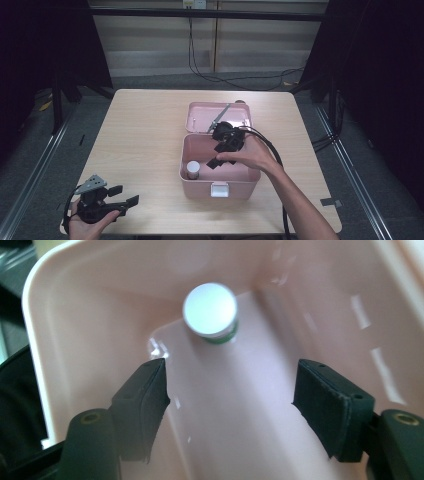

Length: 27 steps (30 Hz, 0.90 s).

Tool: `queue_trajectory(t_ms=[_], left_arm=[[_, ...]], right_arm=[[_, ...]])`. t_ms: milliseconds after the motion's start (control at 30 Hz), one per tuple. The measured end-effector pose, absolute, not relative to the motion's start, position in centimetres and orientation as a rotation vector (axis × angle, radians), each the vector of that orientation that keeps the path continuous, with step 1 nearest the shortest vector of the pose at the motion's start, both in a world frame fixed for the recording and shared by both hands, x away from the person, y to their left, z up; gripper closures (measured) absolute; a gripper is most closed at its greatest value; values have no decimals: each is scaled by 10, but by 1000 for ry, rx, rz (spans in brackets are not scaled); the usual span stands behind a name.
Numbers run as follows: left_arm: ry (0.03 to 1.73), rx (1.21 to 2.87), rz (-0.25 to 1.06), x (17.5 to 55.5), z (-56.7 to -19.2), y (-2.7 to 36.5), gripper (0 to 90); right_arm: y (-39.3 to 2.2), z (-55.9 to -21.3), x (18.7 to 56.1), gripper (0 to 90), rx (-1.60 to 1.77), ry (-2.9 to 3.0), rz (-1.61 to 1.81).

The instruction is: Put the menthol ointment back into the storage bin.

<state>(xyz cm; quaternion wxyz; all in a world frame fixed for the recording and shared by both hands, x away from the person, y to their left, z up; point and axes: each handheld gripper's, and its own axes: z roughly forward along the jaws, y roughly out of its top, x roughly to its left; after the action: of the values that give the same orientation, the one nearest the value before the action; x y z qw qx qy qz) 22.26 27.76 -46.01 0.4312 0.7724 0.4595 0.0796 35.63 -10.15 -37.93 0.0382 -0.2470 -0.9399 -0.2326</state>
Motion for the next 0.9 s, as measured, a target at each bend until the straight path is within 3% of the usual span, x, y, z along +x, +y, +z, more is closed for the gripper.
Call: queue_trajectory(t_ms=[900], left_arm=[[1137,1926,209,222,-460,276,247]], right_arm=[[-203,-370,290,239,-1179,-2888,-1316]])
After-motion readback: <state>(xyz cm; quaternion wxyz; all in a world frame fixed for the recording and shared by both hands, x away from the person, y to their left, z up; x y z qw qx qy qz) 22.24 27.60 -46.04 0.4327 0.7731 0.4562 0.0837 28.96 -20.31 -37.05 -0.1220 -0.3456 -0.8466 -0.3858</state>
